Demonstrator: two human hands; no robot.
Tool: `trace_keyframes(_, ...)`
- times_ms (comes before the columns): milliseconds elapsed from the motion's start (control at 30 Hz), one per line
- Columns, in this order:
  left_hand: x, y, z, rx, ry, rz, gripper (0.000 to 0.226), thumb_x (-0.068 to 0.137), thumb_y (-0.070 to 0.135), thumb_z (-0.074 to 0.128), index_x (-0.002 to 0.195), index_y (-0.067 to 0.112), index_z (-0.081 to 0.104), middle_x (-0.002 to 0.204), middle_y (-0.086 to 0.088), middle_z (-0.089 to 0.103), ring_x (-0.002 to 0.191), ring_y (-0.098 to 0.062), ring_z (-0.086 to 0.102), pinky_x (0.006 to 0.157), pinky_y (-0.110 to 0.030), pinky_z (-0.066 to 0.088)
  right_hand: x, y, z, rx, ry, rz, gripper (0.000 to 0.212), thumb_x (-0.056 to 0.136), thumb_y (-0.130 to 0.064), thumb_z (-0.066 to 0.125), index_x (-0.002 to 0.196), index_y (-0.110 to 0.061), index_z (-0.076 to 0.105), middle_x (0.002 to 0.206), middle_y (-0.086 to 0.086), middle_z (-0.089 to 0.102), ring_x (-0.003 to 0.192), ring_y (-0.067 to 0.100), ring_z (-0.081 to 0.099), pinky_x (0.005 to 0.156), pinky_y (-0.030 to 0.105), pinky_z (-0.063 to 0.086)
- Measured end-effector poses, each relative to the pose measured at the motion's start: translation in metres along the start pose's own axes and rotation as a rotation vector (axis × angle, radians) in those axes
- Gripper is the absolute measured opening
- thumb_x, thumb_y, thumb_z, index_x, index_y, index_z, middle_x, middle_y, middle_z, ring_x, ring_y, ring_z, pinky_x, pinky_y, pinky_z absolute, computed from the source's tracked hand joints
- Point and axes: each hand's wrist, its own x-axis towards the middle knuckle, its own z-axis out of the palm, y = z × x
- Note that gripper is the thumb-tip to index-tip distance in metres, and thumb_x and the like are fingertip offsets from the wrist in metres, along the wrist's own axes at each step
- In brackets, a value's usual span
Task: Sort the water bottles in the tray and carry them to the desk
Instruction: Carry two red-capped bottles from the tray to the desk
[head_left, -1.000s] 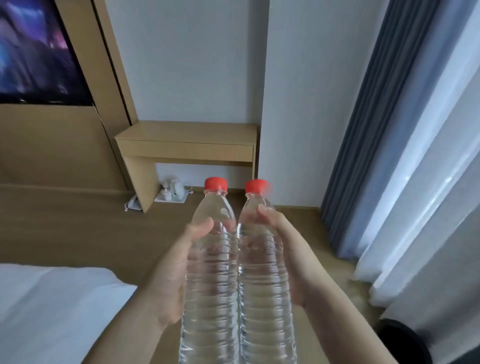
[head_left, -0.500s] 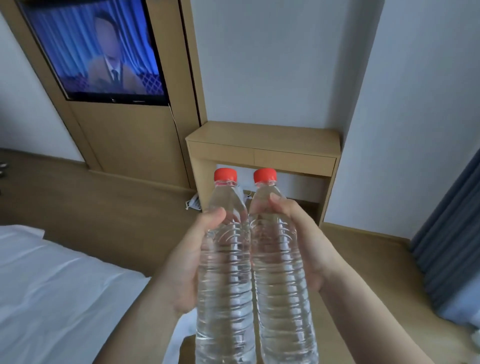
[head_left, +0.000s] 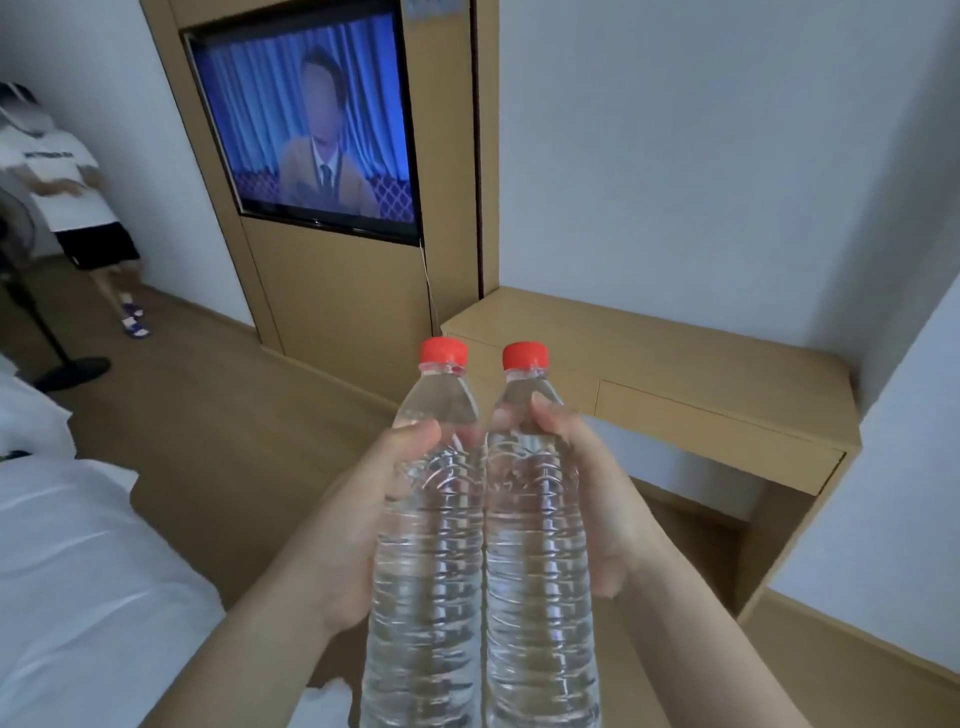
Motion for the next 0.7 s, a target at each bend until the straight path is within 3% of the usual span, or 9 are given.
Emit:
trace_keyframes(33,0.016,-0.003,-0.004,-0.018,-0.016,-0.036,0.019,0.073,0.021,0.066,0.074,0.003,0.072,0.061,-0.017,0.065,0.051,-0.017,0.064,0.052,-0.024,0.05,0.011,0.0,-0.015,-0.022,0.045,-0.008,0.029,0.075,-0.042,0.062,0.086,-0.015,0.063,0.082,0.01,0.062,0.071,0.023,0.061,0.071,0.035,0.05)
trace_keyframes(100,0.051,-0.012,-0.018,-0.055,-0.036,-0.02,0.045,0.094,0.005,0.036,0.062,0.003,0.067,0.048,-0.015,0.057,0.037,-0.008,0.058,0.042,-0.016,0.045,0.041,-0.008,-0.039,-0.045,0.103,0.008,0.032,0.075,-0.043,0.066,0.09,-0.015,0.062,0.09,0.012,0.057,0.077,0.026,0.058,0.076,0.038,0.047)
trace_keyframes(167,0.092,-0.011,-0.014,-0.091,-0.055,-0.002,0.046,0.088,0.018,0.048,0.05,0.011,0.074,0.051,-0.013,0.065,0.038,-0.011,0.063,0.038,-0.015,0.047,0.071,-0.019,-0.06,-0.063,0.136,0.001,0.035,0.072,-0.044,0.069,0.089,-0.014,0.064,0.09,0.013,0.057,0.079,0.028,0.057,0.081,0.043,0.044)
trace_keyframes(233,0.132,-0.014,-0.022,-0.145,-0.138,-0.036,0.024,0.055,0.033,0.081,0.059,0.01,0.077,0.059,-0.01,0.072,0.049,-0.017,0.069,0.045,-0.021,0.053,0.104,-0.026,-0.086,-0.107,0.195,-0.025,0.039,0.071,-0.046,0.071,0.09,-0.012,0.063,0.091,0.015,0.057,0.083,0.031,0.055,0.086,0.047,0.039)
trace_keyframes(300,0.176,-0.012,-0.036,-0.152,-0.236,-0.065,0.048,0.035,0.028,0.088,0.079,0.012,0.079,0.074,-0.011,0.075,0.065,-0.022,0.072,0.06,-0.03,0.057,0.138,-0.037,-0.104,-0.159,0.258,-0.057,0.038,0.07,-0.046,0.072,0.087,-0.013,0.063,0.086,0.013,0.057,0.079,0.029,0.054,0.084,0.046,0.038)
trace_keyframes(433,0.274,0.006,-0.057,-0.089,-0.318,-0.064,0.074,0.039,0.038,0.09,0.106,0.014,0.07,0.103,-0.018,0.071,0.095,-0.034,0.068,0.084,-0.045,0.051,0.209,-0.068,-0.131,-0.291,0.438,-0.159,0.032,0.067,-0.043,0.071,0.082,-0.016,0.065,0.072,0.004,0.062,0.066,0.021,0.059,0.071,0.034,0.046)
trace_keyframes(500,0.32,0.015,-0.063,-0.08,-0.349,-0.041,0.071,0.048,0.036,0.088,0.11,0.011,0.064,0.106,-0.023,0.066,0.099,-0.039,0.063,0.088,-0.049,0.045,0.24,-0.083,-0.141,-0.388,0.561,-0.238,0.029,0.066,-0.042,0.068,0.081,-0.017,0.068,0.072,0.006,0.065,0.065,0.019,0.063,0.064,0.027,0.051)
trace_keyframes(600,0.378,0.025,-0.069,-0.081,-0.43,-0.057,0.054,0.066,0.027,0.076,0.113,0.007,0.058,0.108,-0.025,0.061,0.101,-0.041,0.059,0.092,-0.054,0.043,0.28,-0.097,-0.162,-0.399,0.6,-0.319,0.028,0.072,-0.036,0.066,0.086,-0.012,0.065,0.075,0.011,0.062,0.068,0.024,0.059,0.064,0.029,0.049)
trace_keyframes(700,0.423,0.031,-0.07,0.024,-0.461,-0.056,0.046,0.068,0.027,0.068,0.111,0.011,0.061,0.105,-0.018,0.066,0.097,-0.035,0.063,0.084,-0.044,0.047,0.31,-0.108,-0.185,-0.346,0.656,-0.375,0.023,0.076,-0.029,0.062,0.087,-0.009,0.062,0.069,0.007,0.058,0.061,0.02,0.054,0.057,0.025,0.047)
